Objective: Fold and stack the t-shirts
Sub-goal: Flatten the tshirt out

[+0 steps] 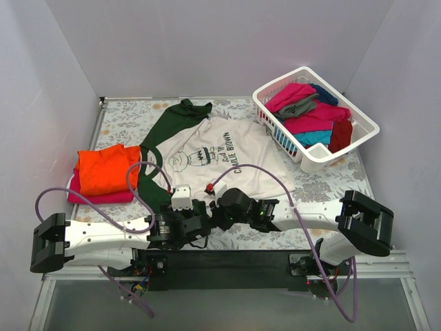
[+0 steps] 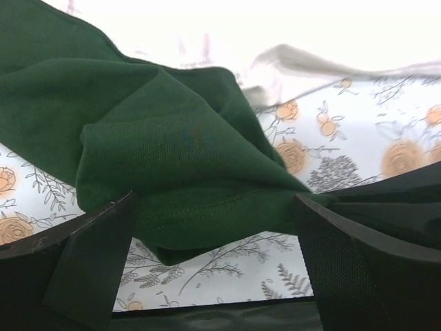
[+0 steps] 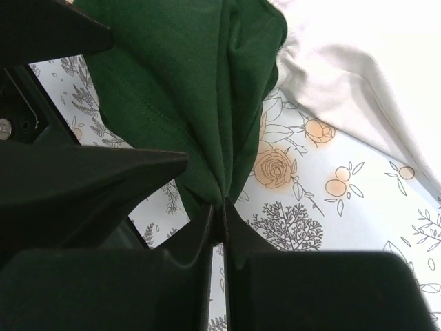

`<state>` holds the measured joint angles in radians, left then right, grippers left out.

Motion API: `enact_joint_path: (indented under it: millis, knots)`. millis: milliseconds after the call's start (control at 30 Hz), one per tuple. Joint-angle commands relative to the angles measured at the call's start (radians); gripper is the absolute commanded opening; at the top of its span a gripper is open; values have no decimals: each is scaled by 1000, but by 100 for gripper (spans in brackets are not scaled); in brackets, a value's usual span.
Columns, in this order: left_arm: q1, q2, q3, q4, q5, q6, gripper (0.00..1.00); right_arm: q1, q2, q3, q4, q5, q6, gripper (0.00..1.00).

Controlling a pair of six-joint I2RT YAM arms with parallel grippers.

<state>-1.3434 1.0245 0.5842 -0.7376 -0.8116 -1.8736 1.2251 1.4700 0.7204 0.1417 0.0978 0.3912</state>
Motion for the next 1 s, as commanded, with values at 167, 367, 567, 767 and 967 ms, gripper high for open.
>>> enact_joint_path:
  millis: [167, 367, 567, 767, 967]
  knots:
    - [4, 105, 72, 26, -31, 131, 88, -59, -54, -24, 59, -90, 11, 1]
    - [4, -42, 36, 88, -20, 228, 90, -75, -54, -35, 59, -122, 8, 1]
    - [4, -49, 31, 127, 34, 304, 91, -78, -46, -26, 59, -141, 3, 1]
    - [4, 94, 88, 73, 26, 269, 91, -81, -71, -33, 59, -150, 5, 1]
    - [6, 121, 109, 21, -11, 214, 91, -84, -112, -59, 59, -150, 8, 1]
